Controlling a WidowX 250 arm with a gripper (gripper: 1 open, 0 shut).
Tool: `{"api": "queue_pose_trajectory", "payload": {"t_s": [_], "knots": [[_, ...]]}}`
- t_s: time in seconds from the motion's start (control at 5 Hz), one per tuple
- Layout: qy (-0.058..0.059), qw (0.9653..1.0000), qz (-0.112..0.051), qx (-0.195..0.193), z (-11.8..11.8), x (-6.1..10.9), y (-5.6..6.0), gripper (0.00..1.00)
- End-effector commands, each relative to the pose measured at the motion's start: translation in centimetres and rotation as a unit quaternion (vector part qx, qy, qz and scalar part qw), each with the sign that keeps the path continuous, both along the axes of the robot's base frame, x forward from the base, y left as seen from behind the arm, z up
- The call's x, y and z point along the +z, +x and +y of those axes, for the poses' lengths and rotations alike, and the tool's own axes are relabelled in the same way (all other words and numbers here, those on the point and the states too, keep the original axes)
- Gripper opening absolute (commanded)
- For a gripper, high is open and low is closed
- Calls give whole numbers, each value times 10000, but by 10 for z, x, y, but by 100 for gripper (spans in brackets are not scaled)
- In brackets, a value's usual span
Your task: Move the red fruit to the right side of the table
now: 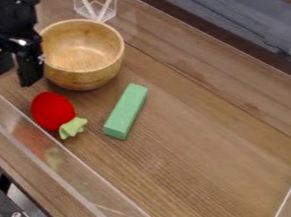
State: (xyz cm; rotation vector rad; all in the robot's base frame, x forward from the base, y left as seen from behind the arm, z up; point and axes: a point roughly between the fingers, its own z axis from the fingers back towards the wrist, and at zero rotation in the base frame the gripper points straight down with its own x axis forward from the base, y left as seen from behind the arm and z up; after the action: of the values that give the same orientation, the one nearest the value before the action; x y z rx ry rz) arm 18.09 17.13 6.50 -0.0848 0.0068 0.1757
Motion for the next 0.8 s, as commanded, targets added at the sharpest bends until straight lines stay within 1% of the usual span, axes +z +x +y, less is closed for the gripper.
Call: {"api": "queue_pose_trajectory", "payload": {"t_s": [0.0, 0.2, 0.4, 0.6], "knots": [[47, 9999, -96, 39, 8, -5, 0, 100], [22, 9992, -91, 397, -3, -21, -1, 100], [0, 9979, -99, 645, -14, -31, 2, 100], [-28, 9977, -102, 662, -11, -22, 8, 100]]}}
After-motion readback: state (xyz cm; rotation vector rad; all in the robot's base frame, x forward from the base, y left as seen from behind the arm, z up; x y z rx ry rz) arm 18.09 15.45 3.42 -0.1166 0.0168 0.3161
